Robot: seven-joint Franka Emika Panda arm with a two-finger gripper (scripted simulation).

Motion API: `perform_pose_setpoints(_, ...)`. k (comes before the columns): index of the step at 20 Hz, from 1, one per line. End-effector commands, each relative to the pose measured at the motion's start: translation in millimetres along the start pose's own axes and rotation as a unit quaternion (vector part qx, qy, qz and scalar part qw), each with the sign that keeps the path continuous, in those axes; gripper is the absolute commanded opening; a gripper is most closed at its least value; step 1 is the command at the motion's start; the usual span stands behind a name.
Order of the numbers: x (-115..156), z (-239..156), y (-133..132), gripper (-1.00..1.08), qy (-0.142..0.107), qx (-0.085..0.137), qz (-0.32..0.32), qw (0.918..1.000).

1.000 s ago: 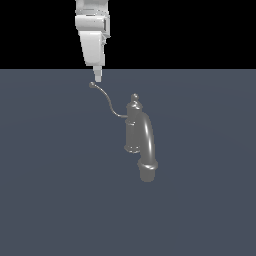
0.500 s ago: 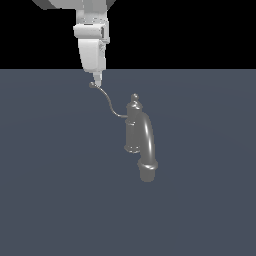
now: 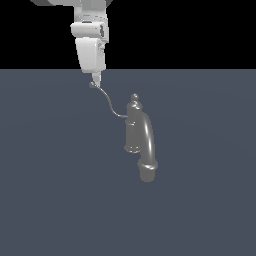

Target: Turn on the faucet by rotating a designated handle.

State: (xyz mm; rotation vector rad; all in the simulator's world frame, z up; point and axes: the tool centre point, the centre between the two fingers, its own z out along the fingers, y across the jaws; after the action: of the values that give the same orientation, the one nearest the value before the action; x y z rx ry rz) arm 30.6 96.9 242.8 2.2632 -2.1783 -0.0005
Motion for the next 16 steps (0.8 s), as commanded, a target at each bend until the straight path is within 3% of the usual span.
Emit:
perform_pose_setpoints(1, 0.1, 0.0, 7.5, -1.00, 0.000, 0.000, 0.000, 1.0000)
perform_pose_setpoints(16, 1.3, 0.1, 53.8, -1.00, 0.000, 0.000, 0.000, 1.0000)
